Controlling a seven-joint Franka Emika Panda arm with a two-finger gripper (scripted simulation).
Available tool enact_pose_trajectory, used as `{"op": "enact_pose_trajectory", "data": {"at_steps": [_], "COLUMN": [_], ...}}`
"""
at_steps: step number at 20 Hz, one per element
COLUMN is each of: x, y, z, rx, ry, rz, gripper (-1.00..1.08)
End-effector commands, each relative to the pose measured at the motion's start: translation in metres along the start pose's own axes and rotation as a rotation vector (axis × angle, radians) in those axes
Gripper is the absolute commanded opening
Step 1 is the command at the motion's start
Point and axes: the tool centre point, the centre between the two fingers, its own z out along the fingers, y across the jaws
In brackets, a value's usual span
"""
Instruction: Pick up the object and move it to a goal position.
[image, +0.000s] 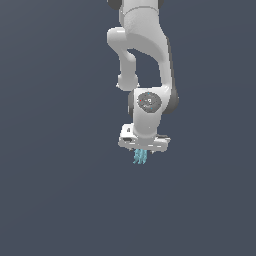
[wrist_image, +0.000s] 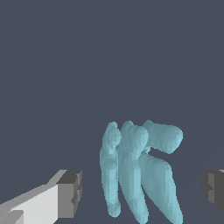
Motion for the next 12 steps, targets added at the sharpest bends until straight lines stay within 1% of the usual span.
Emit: {"op": "enact_pose_trajectory", "data": {"at_steps": [1,5,9,10,12], "x": [-0.001,-0.001,0.0,0.0,0.0], "y": [0.0,0.0,0.0,0.0,0.0], "z": [0.014,0.03,0.034,0.034,0.034], "rx": [-0.001,-0.001,-0.001,-0.001,-0.001], "ry": [-0.001,-0.001,-0.001,-0.001,-0.001], "rz": [0.001,0.002,0.002,0.002,0.002], "gripper": [1.0,1.0,1.0,-1.0,-1.0]}}
